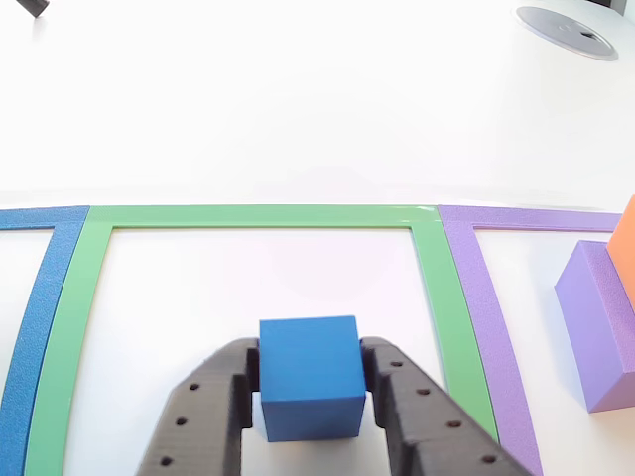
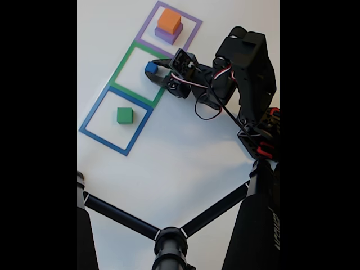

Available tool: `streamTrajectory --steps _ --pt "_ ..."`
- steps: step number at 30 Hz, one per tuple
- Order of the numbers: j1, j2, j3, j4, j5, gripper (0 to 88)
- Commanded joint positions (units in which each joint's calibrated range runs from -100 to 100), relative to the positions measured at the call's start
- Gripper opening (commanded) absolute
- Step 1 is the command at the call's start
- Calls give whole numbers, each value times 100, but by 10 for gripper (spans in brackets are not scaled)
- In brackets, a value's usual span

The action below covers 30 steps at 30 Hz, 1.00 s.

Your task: Tower of hanoi

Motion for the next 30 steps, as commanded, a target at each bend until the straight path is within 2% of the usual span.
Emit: streamTrajectory --steps 1,4,8,12,15,20,22,26,30 --pt "-27 -380 41 161 0 53" --pt "-56 -961 114 646 0 50" --pt "-142 -2374 241 2023 0 46" --pt "-219 -4336 123 4363 0 44" --pt "-267 -5846 -350 6695 0 43" --pt "-363 -7291 -2441 11003 0 42" --pt "-478 -7469 -3395 12177 0 42" --pt "-871 -7485 -5123 13877 0 41" --pt "-1303 -7525 -6123 14760 0 40"
